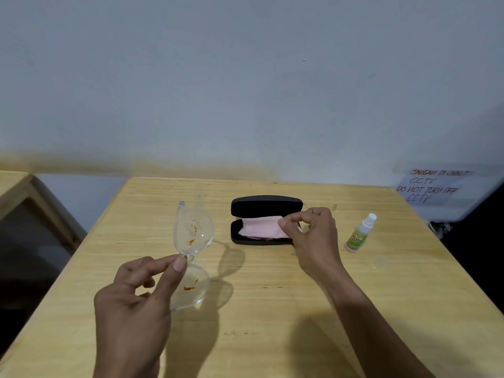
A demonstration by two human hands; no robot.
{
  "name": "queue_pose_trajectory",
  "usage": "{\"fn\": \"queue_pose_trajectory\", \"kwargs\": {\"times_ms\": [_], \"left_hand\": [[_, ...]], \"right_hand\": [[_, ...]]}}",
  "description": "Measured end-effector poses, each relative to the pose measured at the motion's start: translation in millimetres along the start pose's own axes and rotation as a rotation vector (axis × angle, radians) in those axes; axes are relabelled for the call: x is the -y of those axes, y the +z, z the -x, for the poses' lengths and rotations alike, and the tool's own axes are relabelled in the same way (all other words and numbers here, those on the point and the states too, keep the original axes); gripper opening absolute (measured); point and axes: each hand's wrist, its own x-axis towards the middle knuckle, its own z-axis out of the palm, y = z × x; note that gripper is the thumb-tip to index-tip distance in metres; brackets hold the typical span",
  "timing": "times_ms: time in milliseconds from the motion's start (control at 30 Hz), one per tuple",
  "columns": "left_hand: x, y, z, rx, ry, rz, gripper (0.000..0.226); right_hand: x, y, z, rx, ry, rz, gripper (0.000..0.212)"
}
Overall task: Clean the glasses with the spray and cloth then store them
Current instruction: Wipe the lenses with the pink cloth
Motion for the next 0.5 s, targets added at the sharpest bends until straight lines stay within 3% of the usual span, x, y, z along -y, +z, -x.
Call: {"fn": "queue_pose_trajectory", "kwargs": {"times_ms": [167, 500], "left_hand": [[-5, 14, 11, 0.08, -0.016, 0.066, 0.001], [-13, 37, 41, 0.181, -0.009, 0.027, 0.012]], "right_hand": [[36, -37, 24, 0.103, -0.085, -0.243, 0.014], [84, -81, 50, 0.358, -0.09, -0.466, 0.011]]}}
